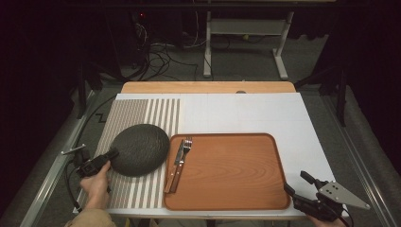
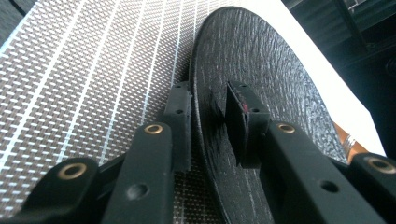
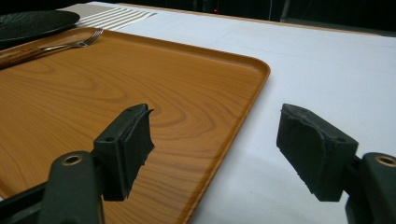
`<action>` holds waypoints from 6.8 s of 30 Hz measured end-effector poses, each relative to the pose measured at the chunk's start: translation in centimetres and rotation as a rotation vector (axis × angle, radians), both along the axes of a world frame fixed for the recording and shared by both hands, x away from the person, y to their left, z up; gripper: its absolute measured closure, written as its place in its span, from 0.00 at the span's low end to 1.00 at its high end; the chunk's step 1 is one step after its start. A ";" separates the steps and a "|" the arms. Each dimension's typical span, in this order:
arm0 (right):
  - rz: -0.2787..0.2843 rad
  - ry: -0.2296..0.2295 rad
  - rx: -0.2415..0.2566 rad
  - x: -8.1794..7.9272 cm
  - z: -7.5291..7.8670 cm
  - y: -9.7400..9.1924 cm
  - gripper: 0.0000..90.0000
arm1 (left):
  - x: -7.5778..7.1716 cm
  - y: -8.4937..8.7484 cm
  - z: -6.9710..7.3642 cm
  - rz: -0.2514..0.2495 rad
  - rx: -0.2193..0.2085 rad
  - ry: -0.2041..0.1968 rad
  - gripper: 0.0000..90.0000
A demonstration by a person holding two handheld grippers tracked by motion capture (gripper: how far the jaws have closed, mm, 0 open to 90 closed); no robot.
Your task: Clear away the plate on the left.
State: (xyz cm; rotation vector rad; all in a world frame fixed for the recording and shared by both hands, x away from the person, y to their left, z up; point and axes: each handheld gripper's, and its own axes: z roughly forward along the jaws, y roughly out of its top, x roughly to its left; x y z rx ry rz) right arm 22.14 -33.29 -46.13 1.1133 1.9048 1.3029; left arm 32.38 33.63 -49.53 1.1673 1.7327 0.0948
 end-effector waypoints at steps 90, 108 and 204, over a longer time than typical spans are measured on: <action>-0.004 -0.002 -0.004 0.0 0.0 -0.1 0.30 | 0.3 -0.8 3.8 -0.173 -0.305 -0.145 0.92; -0.002 -0.003 -0.005 0.0 0.0 -0.1 0.30 | 2.1 -7.6 5.0 -0.318 -0.328 -0.149 0.91; 0.013 0.006 -0.008 0.0 0.0 0.0 0.30 | 4.6 -23.0 2.3 -0.595 0.019 0.082 0.54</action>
